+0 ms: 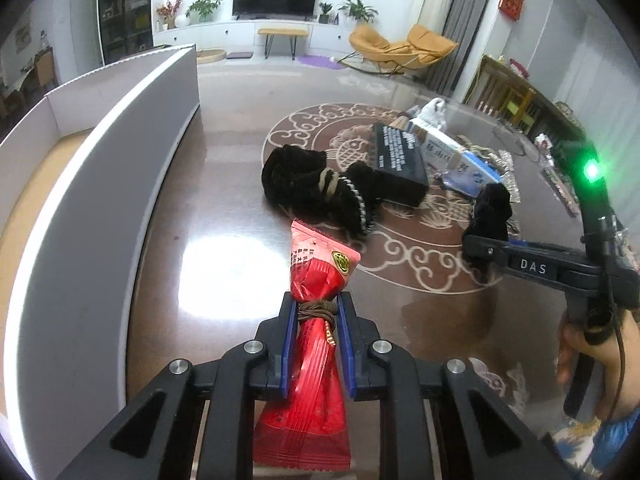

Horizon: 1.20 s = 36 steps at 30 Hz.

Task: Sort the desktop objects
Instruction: 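Grasp the red snack bag with the left tool while the right tool grasps a black velvet pouch, then carry both items into the cardboard bin and open both tools to drop them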

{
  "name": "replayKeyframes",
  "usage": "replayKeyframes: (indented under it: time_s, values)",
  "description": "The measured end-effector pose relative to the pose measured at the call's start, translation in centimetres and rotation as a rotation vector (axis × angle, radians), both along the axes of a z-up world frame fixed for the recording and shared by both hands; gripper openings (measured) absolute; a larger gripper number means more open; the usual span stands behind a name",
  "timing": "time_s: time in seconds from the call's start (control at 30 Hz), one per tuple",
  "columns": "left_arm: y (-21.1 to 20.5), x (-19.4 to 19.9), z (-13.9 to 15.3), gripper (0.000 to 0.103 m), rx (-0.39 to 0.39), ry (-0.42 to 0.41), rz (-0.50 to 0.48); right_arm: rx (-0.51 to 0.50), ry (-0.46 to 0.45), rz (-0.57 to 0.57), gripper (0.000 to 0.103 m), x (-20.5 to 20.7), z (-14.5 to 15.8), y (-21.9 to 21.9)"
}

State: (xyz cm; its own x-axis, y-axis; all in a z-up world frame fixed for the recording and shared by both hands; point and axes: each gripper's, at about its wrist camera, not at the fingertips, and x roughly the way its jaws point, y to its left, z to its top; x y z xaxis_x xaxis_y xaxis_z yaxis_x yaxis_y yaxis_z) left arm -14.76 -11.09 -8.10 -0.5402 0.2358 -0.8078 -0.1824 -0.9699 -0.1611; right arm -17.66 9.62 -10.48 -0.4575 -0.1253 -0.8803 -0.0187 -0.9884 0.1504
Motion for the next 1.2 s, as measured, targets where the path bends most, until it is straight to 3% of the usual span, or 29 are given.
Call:
replayKeyframes:
  time_s: [0.1, 0.2, 0.43, 0.6, 0.77, 0.9, 1.0, 1.07, 1.13, 1.2]
  values:
    - [-0.5, 1.2, 0.8, 0.019, 0.051, 0.012, 0.0, -0.084, 0.022, 0.008, 0.036, 2.1, 1.1, 2.1]
    - [-1.4, 2.4, 1.9, 0.019, 0.104, 0.022, 0.001, -0.092, 0.035, 0.047, 0.036, 4.0, 2.3, 2.5]
    - [-5.2, 4.2, 7.4, 0.019, 0.158, 0.112, 0.022, -0.113, 0.136, 0.212, 0.036, 5.7, 7.8, -3.4]
    - [-11.0, 5.2, 10.6, 0.019, 0.145, 0.16, 0.101, -0.201, 0.199, 0.381, 0.036, 5.6, 12.3, -10.8]
    - [-18.6, 5.8, 10.1, 0.019, 0.067, 0.131, 0.252, -0.253, 0.213, 0.6, 0.036, 5.5, 14.6, -20.8]
    - [-23.4, 5.5, 8.6, 0.019, -0.011, 0.082, 0.341, -0.284, 0.193, 0.737, 0.036, 5.4, 14.0, -27.8]
    - [-26.1, 4.8, 6.7, 0.02, -0.048, 0.029, 0.386, -0.231, 0.169, 0.801, 0.036, 4.7, 12.1, -32.7]
    - [-27.7, 4.1, 5.2, 0.025, -0.07, -0.026, 0.415, -0.172, 0.152, 0.848, 0.041, 4.0, 10.4, -35.5]
    - [-28.9, 3.8, 3.9, 0.057, -0.068, -0.049, 0.432, -0.123, 0.135, 0.869, 0.049, 3.6, 8.8, -37.5]
    - [-29.4, 4.0, 3.2, 0.075, -0.083, -0.039, 0.451, -0.074, 0.126, 0.888, 0.072, 3.2, 7.2, -38.9]
